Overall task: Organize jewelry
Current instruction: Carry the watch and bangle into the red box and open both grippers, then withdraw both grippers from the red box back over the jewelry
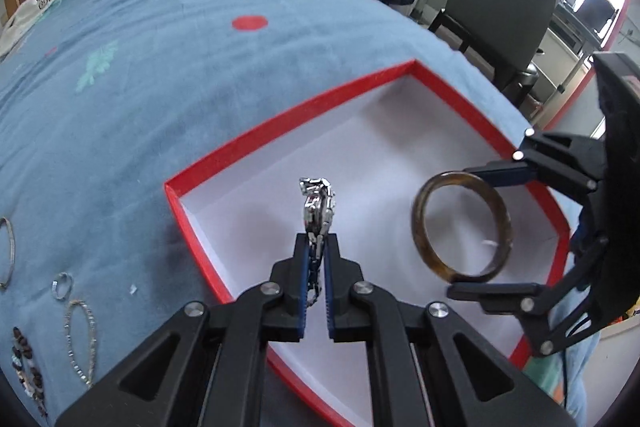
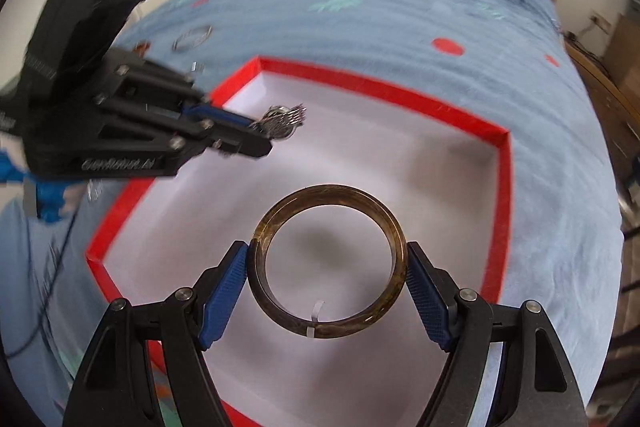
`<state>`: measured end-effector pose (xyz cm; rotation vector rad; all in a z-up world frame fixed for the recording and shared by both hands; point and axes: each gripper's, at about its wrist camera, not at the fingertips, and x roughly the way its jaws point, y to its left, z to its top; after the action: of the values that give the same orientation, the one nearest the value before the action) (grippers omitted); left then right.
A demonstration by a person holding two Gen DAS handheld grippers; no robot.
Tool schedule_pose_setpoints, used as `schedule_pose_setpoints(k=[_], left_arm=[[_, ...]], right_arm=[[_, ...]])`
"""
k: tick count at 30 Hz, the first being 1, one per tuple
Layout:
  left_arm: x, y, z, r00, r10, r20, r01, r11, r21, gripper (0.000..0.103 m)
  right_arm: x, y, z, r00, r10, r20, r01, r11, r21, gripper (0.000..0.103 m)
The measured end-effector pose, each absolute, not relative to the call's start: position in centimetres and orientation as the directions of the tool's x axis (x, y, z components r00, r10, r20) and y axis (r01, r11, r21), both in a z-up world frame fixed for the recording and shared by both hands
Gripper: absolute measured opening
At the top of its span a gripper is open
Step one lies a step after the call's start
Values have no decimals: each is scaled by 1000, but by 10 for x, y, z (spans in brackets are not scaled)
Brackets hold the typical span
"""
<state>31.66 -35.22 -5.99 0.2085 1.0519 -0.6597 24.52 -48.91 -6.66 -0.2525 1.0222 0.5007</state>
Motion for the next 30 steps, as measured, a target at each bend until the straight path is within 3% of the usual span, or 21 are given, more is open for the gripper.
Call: schedule_pose_setpoints(k=[4,16,19,23,30], left_arm=[[317,-354,-68,342,-391,-855,610,784,-114,8],[318,-353,-64,320,-412,-853,619,773,-141,10],[312,-357,-61,319,-420,-850,631,763,-140,20],[301,-359,-46,347,-434,-831,631,764,-136,42],[272,-335,13,415,-489,-767,609,776,-165,42]], right_arm=[[239,-477,-75,394,240,-887,-583,811,-39,77],[225,-477,-64,413,208,-887,-571,817,-74,82],[214,-481,-56,428,199,-881,-548,833,-78,82],[194,-489,-33,477,190,-858,-488,869,-78,82],[134,-507,15,570,164,-805,-339,940,-48,84]])
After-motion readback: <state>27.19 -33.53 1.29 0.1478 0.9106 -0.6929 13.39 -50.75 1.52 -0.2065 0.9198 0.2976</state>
